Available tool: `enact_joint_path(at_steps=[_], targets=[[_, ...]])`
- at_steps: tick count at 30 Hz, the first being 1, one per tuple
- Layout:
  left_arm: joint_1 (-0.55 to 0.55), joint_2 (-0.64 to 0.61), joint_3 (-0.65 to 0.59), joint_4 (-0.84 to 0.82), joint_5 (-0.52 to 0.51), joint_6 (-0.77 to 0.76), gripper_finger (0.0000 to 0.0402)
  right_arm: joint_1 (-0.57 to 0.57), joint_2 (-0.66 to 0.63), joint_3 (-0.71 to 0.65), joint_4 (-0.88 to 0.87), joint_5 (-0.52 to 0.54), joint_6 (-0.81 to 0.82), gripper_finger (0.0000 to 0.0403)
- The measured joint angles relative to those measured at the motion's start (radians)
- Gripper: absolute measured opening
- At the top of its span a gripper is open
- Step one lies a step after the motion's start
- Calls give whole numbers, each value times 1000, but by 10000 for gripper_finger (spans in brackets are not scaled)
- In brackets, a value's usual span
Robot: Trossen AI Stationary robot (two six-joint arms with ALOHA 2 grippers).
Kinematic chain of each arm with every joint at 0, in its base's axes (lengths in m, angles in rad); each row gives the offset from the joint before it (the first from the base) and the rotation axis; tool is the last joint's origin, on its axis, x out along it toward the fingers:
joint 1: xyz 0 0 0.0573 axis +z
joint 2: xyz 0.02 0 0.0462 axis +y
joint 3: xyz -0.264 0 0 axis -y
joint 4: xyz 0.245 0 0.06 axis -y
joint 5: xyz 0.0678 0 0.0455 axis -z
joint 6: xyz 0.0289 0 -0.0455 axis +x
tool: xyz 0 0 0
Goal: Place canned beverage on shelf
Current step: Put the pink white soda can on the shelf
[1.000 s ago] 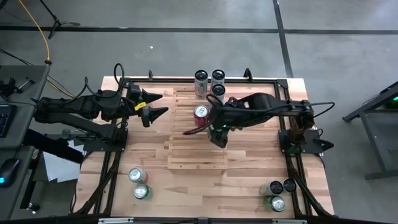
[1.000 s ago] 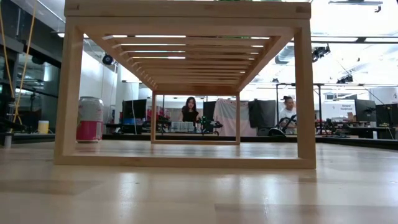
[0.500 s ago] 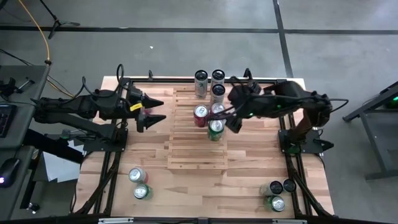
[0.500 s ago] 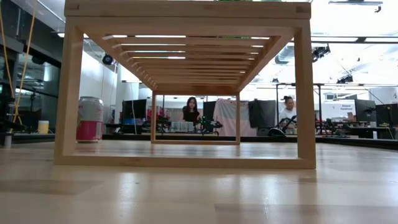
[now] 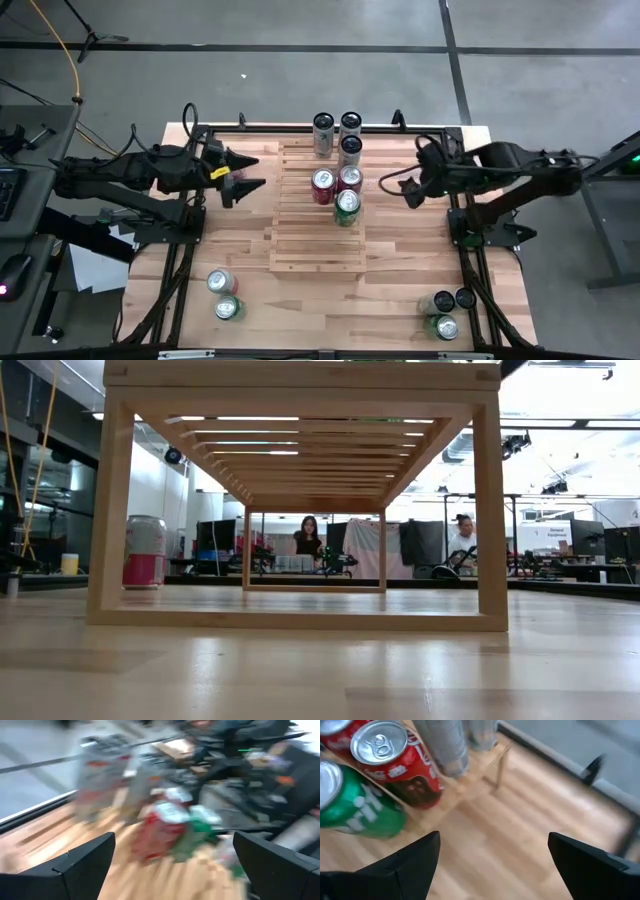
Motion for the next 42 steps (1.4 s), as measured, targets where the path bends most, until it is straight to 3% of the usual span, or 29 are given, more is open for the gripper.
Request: enact_joint_path(at_steps=[4,9,16,22,29,36,42], targets=[[84,29,57,-227,-103,-152,397,0,-80,-133,166,-32,41,355],[284,96,130,-536,-132,-275,397,-21,-90,-179,215,-31,-11,355],[514,185,64,-843,-192,-406,397,-50,-86,-180,215,-32,-52,355],[598,186,-65,-726,-187,-433,397,-52,-86,-180,214,-32,-59,355],[692,187,-224,-523,-52,-433,397,-52,-86,-180,214,-33,-67,355],[734,199,-263,-421,-64,-385,397,-52,-86,-180,214,-33,-67,355],[788,266,-264,-403,-16,-281,397,-52,-86,-180,214,-26,-67,355]])
